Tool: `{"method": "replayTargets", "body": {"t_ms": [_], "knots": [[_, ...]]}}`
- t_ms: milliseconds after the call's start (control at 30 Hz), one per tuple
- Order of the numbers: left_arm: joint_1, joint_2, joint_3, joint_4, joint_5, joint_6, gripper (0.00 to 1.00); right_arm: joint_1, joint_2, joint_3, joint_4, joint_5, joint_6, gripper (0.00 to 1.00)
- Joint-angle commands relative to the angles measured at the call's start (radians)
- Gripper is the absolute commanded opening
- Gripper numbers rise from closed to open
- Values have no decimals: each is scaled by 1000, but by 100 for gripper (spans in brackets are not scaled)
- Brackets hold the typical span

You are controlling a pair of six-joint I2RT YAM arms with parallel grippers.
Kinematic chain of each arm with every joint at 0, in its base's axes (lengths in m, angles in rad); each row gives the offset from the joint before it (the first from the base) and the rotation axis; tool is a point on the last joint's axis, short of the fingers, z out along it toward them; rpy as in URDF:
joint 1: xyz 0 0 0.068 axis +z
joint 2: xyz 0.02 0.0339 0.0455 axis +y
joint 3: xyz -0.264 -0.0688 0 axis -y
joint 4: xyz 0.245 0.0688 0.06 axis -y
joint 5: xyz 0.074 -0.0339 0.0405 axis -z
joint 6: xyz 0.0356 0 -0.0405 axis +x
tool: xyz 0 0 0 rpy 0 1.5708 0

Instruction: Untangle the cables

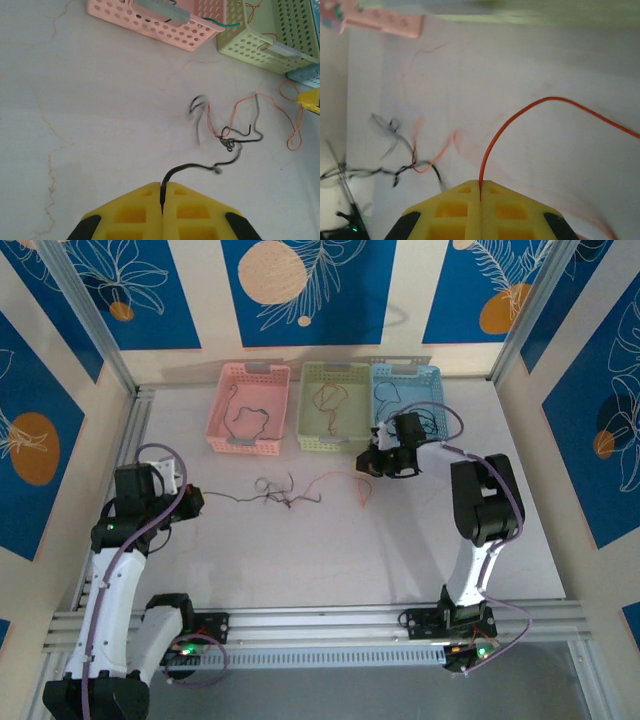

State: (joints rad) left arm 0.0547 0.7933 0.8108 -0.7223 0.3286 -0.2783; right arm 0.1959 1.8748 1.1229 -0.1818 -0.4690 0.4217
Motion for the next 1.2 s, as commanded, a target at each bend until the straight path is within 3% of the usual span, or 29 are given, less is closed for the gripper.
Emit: {"method": "replayTargets", "body": {"t_ms": [0, 433, 567, 767, 967, 1167], "knots": [[8, -11, 21, -2, -14, 12, 0, -9, -27, -12, 31, -55, 66, 0], [8, -22, 22, -5, -27, 11, 0, -85, -196, -105, 24, 18, 84, 0], [8, -16, 22, -2, -19, 13, 0, 14, -158, -26, -108, 100, -27, 3], [8, -15, 21, -3, -17, 12, 0, 232, 0, 198, -304, 393, -208, 30], [7, -16, 21, -2, -16, 13, 0, 346, 138, 379, -432, 607, -342, 38], [8, -13, 19, -1, -13, 13, 0, 386, 176, 414, -459, 698, -405, 43]]}}
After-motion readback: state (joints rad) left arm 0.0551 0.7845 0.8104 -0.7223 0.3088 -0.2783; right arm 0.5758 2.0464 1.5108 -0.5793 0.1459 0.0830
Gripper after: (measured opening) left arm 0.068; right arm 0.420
